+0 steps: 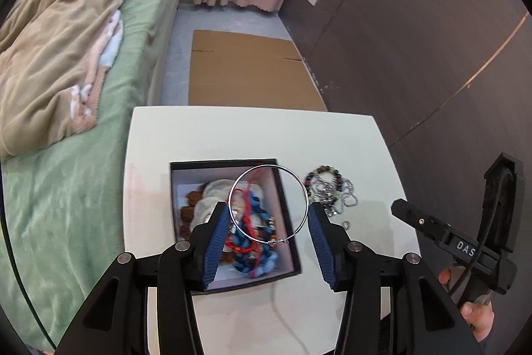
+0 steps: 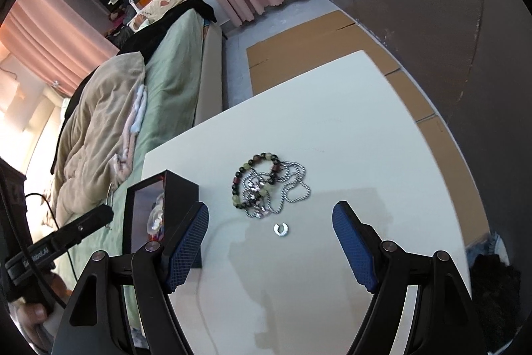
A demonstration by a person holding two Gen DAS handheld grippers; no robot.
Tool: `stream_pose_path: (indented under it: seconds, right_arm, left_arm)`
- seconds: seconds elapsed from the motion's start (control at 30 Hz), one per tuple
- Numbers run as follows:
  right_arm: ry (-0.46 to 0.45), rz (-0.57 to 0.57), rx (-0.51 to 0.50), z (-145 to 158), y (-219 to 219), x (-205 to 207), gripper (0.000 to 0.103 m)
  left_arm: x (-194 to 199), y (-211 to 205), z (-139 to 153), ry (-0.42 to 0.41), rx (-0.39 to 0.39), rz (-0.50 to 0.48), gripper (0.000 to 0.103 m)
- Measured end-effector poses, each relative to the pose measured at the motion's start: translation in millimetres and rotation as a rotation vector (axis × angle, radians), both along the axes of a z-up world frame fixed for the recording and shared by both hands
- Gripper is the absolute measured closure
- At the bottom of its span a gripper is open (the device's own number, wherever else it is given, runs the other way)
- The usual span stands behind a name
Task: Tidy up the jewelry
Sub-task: 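Carry the silver hoop into the black box and open the left tool, then grasp the green and black beaded bracelet with the right tool and drop it into the box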
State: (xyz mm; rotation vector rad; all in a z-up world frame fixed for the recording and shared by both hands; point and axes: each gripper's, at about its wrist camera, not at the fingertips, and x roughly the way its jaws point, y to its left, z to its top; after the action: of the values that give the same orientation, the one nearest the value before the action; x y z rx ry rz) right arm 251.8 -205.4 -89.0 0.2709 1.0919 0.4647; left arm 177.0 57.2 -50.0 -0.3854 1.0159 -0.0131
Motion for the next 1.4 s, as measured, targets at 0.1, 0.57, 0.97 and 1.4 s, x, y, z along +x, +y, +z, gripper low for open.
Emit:
stream_pose_path:
  seconds: [0.1,0.57,0.97,1.4]
  right_arm:
    - [0.035,0.014,0.009,-10.1,10.7,8.8,0.037]
    - [0.199,0.001,0.072,-54.3,27.4,35.3,0.07]
    - [0.195,-0.02,0.026,-62.6,39.9,42.0,0.083]
    - [0.042,0.037,0.139,-4.0,37.6,20.8,0.093]
  left_arm:
    - [3.5,8.6,-4.7,0.01,0.002,0.023,0.051]
    - [18.5,36.7,-18.4,0.027,-0.062,0.052,0.038]
    - [19.9,39.6,-20.6,0.029,-0.071,0.056,0.038]
    - [6.5,43.8,-3.9,0.003,-0.078,0.072,0.038]
